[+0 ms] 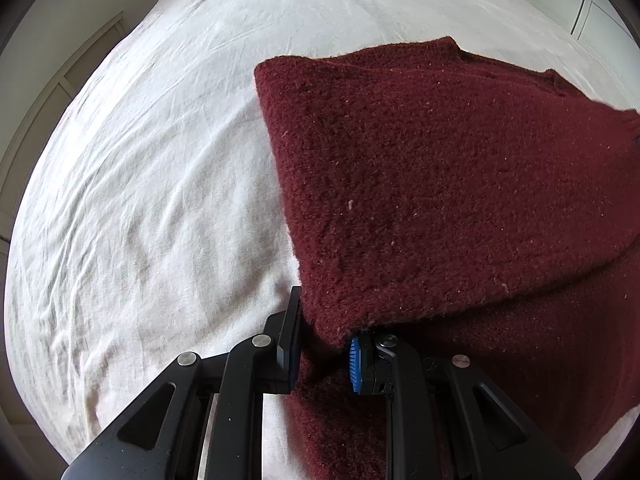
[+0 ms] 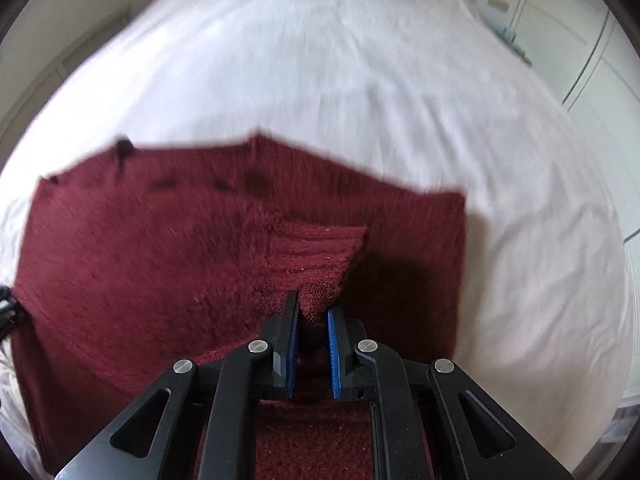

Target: Fold small clothes

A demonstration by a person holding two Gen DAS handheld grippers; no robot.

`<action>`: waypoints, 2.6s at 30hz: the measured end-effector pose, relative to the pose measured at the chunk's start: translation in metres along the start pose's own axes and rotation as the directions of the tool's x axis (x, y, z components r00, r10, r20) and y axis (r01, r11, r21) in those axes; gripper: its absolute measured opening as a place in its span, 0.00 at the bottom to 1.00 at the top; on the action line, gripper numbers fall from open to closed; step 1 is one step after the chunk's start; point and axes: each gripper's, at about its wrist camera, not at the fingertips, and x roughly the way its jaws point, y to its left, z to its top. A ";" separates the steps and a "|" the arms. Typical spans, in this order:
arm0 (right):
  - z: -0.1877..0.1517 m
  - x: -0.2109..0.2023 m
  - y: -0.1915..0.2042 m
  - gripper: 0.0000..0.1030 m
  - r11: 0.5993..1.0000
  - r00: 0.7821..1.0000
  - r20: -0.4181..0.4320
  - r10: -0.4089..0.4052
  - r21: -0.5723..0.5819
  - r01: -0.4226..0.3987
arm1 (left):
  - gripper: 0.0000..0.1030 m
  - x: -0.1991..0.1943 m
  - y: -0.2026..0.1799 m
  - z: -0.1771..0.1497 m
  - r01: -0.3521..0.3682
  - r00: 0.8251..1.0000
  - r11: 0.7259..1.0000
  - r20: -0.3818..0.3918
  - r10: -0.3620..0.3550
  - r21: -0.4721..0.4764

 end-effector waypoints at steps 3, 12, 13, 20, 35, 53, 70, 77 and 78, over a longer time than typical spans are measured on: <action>-0.013 0.015 -0.007 0.26 0.999 0.999 -0.046 -0.004 0.033 0.005 | 0.16 0.002 -0.003 -0.001 -0.007 1.000 1.000 -0.003 0.007 -0.001; -0.020 -0.023 -0.026 0.75 0.996 1.000 -0.017 -0.009 0.084 0.010 | 0.40 -0.007 0.011 0.006 -0.002 0.998 0.999 -0.062 -0.001 -0.051; -0.020 -0.030 -0.024 0.77 0.997 1.000 -0.005 -0.001 0.080 0.001 | 0.53 -0.013 0.016 0.006 -0.002 0.998 0.997 -0.069 -0.003 -0.075; -0.013 -0.068 0.020 0.99 1.000 0.995 0.103 0.017 -0.019 -0.015 | 0.91 -0.069 0.020 0.012 -0.003 1.000 0.995 -0.004 0.002 -0.101; -0.047 -0.007 0.068 0.99 0.994 0.994 0.088 -0.062 -0.082 0.069 | 0.99 -0.038 -0.099 0.037 0.106 0.987 0.993 0.119 -0.111 0.047; -0.063 0.019 -0.010 0.99 0.995 0.998 0.062 0.022 0.099 -0.028 | 0.99 -0.001 -0.028 0.010 0.067 0.991 0.997 0.115 -0.062 -0.040; -0.108 -0.105 -0.025 0.99 0.990 0.984 0.176 -0.010 0.137 -0.014 | 0.99 -0.091 0.003 -0.017 0.148 0.985 0.984 0.106 -0.137 -0.102; -0.169 -0.121 -0.032 0.99 0.984 0.990 0.139 -0.030 0.178 0.005 | 0.99 -0.108 -0.018 -0.069 0.104 0.993 0.992 0.062 -0.100 -0.076; -0.181 -0.121 -0.034 0.99 0.981 0.991 0.130 -0.027 0.193 0.002 | 0.99 -0.110 -0.019 -0.078 0.102 0.994 0.992 0.058 -0.097 -0.080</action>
